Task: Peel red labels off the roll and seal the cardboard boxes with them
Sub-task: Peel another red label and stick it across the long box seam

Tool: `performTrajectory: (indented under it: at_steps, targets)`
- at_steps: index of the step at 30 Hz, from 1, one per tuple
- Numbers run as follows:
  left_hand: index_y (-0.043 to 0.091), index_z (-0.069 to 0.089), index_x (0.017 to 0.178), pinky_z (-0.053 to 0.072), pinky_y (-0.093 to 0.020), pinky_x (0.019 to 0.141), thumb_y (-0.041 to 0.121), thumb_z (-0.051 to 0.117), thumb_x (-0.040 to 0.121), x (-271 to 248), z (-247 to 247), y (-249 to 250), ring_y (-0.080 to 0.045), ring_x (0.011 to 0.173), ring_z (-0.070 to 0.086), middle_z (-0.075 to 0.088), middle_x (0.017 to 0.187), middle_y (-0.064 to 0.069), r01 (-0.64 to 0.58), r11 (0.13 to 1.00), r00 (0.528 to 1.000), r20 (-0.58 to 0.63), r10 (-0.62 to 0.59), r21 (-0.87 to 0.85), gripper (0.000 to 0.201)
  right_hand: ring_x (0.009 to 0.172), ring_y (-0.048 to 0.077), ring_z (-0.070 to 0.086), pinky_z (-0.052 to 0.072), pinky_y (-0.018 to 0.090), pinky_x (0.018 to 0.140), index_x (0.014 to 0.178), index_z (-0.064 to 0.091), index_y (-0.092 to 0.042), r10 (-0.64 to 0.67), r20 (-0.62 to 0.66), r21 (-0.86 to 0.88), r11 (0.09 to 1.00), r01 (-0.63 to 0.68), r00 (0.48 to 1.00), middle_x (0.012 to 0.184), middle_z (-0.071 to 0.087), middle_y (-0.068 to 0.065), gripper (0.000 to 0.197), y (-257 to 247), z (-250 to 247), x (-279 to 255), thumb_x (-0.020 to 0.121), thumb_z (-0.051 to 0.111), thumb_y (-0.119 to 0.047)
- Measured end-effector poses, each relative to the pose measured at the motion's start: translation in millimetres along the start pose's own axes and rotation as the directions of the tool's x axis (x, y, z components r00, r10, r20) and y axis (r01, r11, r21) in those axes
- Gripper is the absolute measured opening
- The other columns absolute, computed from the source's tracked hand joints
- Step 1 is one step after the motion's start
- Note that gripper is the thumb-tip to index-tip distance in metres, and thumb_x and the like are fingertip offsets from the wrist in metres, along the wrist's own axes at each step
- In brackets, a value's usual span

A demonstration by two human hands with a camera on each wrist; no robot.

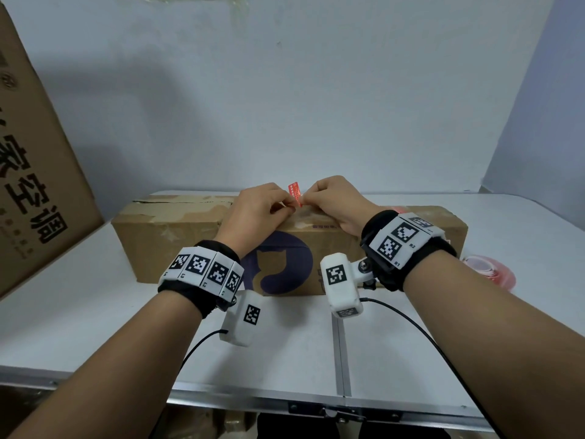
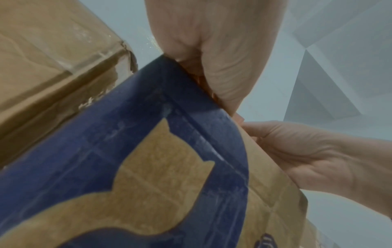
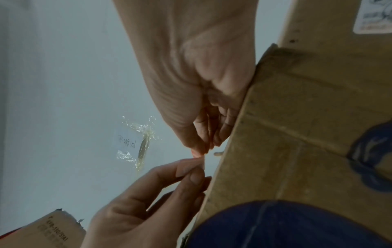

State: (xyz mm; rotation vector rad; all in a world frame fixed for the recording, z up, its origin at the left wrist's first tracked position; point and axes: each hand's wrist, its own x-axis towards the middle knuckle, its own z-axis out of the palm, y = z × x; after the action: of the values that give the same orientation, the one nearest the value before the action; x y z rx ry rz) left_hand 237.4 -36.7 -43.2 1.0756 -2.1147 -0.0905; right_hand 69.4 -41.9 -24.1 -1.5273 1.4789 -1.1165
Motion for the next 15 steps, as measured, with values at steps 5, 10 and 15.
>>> performTrajectory:
  at_steps: [5,10,15]
  targets:
    - [0.023,0.076,0.098,0.051,-0.031,0.08,0.018,0.066,0.085,-3.7,-1.2,-4.7,-0.013,0.087,0.065,0.07,0.096,0.005,-0.015,0.999,1.0,0.021,0.014,0.04,0.017,0.063,0.008,0.056,0.045,0.019,0.058,0.065,0.066,-0.013,-0.066,-0.006,-0.176,0.982,0.064,0.998,0.067,0.062,-0.003,0.015,-3.1,-3.4,-3.3,0.08,0.065,-0.008]
    - [0.024,0.076,0.101,0.052,-0.031,0.078,0.021,0.066,0.086,-5.9,-1.8,-5.8,-0.013,0.087,0.064,0.07,0.099,0.008,-0.041,0.998,0.999,0.038,0.039,0.055,0.018,0.067,0.004,0.054,0.04,0.014,0.056,0.084,0.073,-0.004,-0.14,-0.02,-0.303,0.945,0.127,0.99,0.077,0.065,-0.002,0.012,-0.1,-0.4,-8.6,0.08,0.065,-0.011]
    - [0.023,0.075,0.103,0.052,-0.029,0.08,0.02,0.064,0.088,-7.8,-4.5,-6.6,-0.012,0.089,0.065,0.069,0.102,0.009,-0.1,0.993,0.992,0.08,0.095,0.064,0.018,0.067,0.002,0.053,0.038,0.014,0.055,0.087,0.075,-0.005,-0.141,-0.013,-0.345,0.93,0.128,0.99,0.075,0.064,-0.004,0.014,0.2,-0.8,-9.8,0.08,0.067,-0.014]
